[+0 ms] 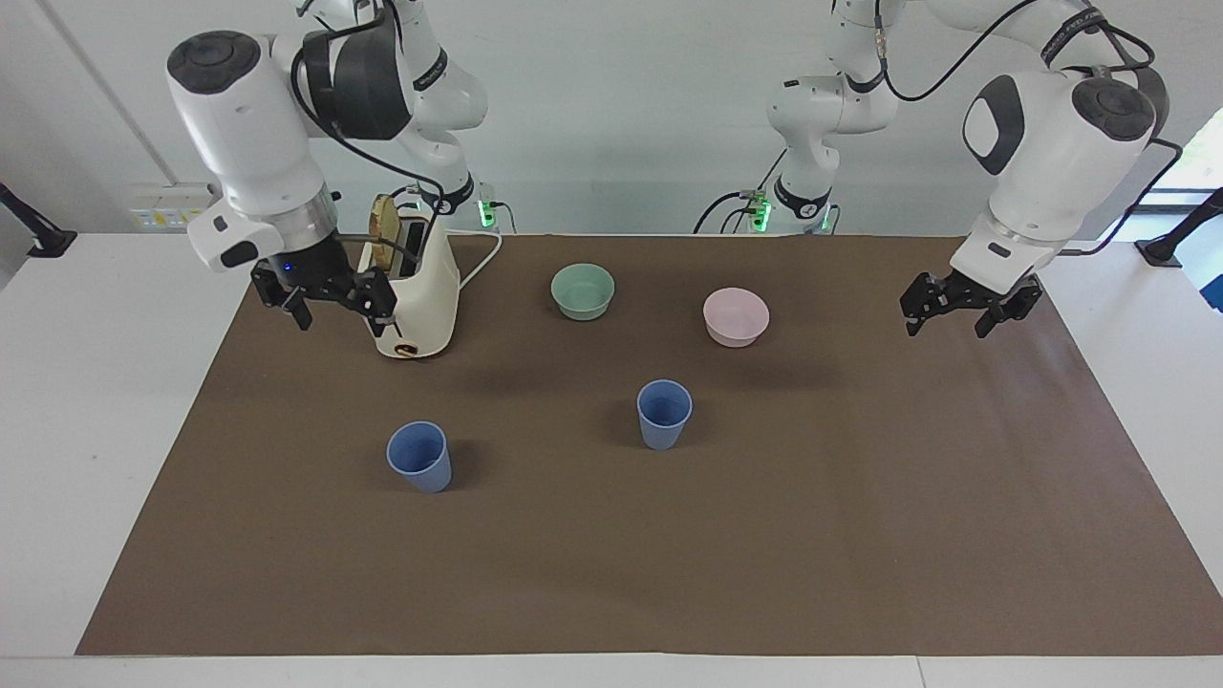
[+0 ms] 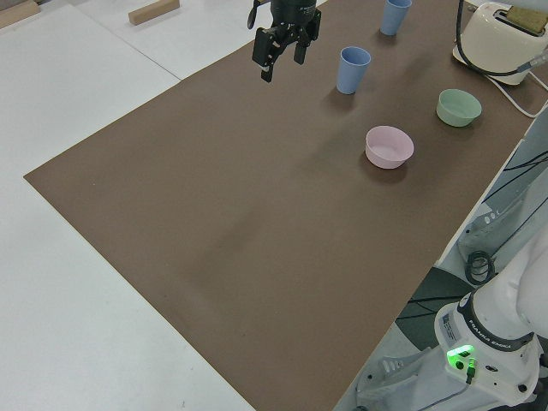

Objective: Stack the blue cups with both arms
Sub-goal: 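Withdraw the left gripper while the right gripper reaches the other cup, then grasp the second blue cup with the right gripper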

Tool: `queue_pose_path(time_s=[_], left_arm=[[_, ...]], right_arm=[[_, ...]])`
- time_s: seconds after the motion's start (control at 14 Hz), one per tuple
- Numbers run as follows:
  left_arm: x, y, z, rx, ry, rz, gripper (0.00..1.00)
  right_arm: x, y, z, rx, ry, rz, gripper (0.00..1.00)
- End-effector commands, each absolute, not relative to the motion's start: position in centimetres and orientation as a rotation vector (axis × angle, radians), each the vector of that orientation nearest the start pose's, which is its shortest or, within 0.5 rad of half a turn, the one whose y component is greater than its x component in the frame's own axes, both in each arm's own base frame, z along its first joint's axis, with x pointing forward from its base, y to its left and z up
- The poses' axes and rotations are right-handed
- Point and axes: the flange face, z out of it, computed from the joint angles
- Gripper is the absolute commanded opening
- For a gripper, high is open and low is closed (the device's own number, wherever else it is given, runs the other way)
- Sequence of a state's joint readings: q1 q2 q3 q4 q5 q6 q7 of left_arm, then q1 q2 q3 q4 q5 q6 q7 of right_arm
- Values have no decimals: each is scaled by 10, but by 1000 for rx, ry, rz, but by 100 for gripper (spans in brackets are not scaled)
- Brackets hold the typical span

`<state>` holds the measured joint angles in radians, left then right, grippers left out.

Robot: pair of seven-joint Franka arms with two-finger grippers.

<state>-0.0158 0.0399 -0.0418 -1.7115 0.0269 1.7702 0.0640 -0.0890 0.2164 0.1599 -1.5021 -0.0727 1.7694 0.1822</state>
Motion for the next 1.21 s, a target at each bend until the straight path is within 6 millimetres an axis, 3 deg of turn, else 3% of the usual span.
queue_pose_path(time_s=[0.0,0.29,0.43,0.5,0.64,0.79,1.14], left_arm=[[564,-26,583,-3121,213,-38,100],[558,-27,626,-3152,196,-44,100],[552,-28,643,-3154,197,-27,100],[549,-29,651,-3158,199,-15,100],[544,-30,652,-3161,200,38,100],[530,-30,669,-3157,215,-8,100],[525,-30,666,-3158,213,2,100]], right_arm=[[668,21,516,-3181,101,-116,100],[689,17,475,-3191,85,-167,100],[689,22,460,-3186,75,-171,100],[688,26,442,-3186,70,-143,100],[691,36,430,-3178,54,-152,100],[695,36,413,-3176,57,-130,100],[687,40,377,-3177,45,-57,96]])
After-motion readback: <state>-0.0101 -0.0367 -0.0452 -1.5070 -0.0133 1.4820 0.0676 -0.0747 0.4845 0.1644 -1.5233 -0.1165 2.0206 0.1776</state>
